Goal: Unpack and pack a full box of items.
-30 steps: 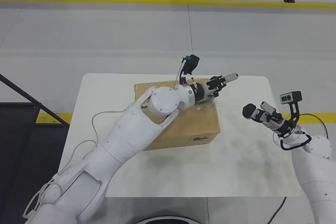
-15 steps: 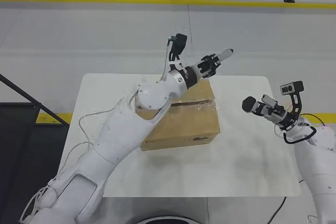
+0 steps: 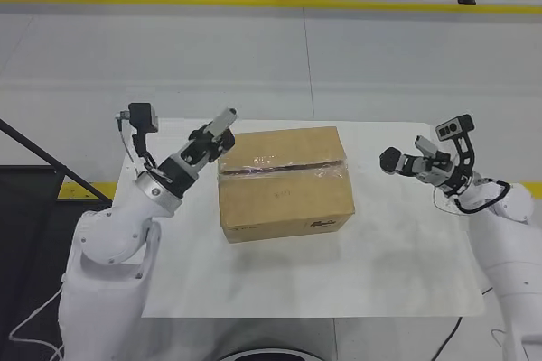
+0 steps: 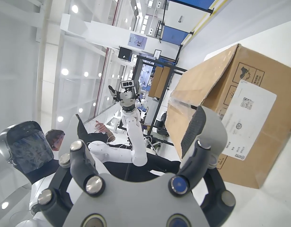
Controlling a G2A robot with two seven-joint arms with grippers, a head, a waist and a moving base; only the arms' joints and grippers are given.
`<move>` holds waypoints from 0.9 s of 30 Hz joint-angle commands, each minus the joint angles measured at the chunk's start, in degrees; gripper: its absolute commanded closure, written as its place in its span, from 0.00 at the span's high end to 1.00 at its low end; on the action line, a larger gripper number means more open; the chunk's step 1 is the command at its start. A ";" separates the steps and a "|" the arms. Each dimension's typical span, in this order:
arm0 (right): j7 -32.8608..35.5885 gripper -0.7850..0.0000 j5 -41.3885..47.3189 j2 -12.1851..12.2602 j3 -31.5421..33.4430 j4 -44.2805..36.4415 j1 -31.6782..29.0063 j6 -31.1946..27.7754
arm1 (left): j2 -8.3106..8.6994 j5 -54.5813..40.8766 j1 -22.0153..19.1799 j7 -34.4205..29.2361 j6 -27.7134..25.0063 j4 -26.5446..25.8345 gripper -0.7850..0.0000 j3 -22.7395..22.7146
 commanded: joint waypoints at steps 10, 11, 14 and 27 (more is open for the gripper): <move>-5.48 1.00 4.13 -1.32 -2.42 -9.24 -1.64 7.39 | 0.50 -5.09 2.21 -4.07 -3.99 5.24 1.00 2.02; -5.96 1.00 3.51 -1.42 -2.91 -9.72 -1.51 8.17 | 0.47 -5.17 1.36 -4.15 -3.91 6.60 1.00 2.87; -7.50 1.00 1.26 -1.75 -4.46 -10.96 -1.12 9.64 | 0.34 -5.92 -1.22 -4.38 -3.91 10.34 1.00 5.17; -17.09 1.00 -13.59 -3.12 -10.65 -12.66 0.66 11.50 | -0.18 -8.79 -7.28 -3.07 -4.43 21.17 1.00 11.66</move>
